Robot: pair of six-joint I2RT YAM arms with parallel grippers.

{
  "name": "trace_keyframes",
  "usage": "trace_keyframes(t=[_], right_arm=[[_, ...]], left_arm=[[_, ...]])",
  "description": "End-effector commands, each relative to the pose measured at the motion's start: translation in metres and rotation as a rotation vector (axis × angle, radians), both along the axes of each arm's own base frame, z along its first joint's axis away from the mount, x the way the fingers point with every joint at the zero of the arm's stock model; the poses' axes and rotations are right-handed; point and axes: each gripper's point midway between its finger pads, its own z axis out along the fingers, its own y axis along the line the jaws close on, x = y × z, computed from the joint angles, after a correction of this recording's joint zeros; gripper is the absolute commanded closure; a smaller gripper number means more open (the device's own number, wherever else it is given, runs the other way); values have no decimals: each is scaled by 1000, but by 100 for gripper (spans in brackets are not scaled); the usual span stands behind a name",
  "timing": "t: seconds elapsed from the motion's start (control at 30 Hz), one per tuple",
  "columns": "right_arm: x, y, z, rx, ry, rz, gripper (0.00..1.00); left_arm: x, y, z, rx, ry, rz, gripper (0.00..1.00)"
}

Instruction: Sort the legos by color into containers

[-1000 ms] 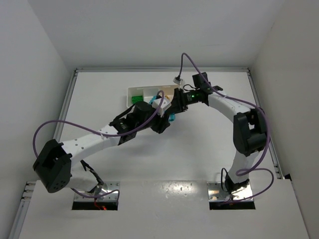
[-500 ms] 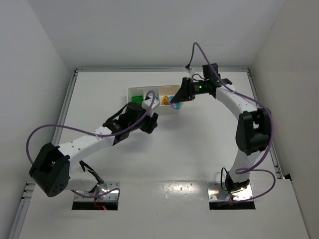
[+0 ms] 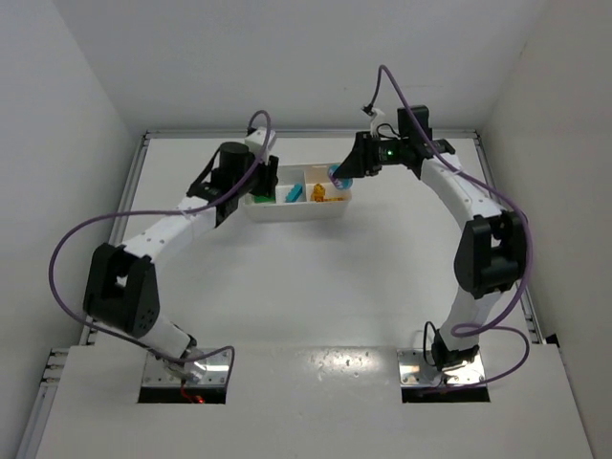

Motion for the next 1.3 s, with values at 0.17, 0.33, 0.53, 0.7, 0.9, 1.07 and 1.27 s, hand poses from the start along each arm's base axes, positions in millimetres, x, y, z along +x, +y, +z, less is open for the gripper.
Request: trace_keyframes(t=[0.17, 0.33, 0.53, 0.7, 0.9, 1.07, 1.27], right_arm=[[28, 11, 9, -15, -92, -9, 100], [34, 17, 3, -16, -86, 0, 100], [43, 28, -4, -24, -97, 5, 100], [63, 53, -12, -79, -137, -28, 100], [96, 96, -36, -125, -179, -55, 100], [111, 125, -71, -149, -168, -52, 100], [128, 130, -108, -210, -146, -87, 98]], left_arm=[[65, 32, -34, -30, 115, 125, 76], [76, 30, -58, -52, 186, 115, 62], [87, 32, -39, -147, 159, 120, 9], [94, 59, 13, -247, 21, 167, 0], [97, 103, 63, -276, -22, 263, 0], [74, 121, 62, -227, 35, 253, 0], [50, 128, 54, -161, 27, 225, 0]])
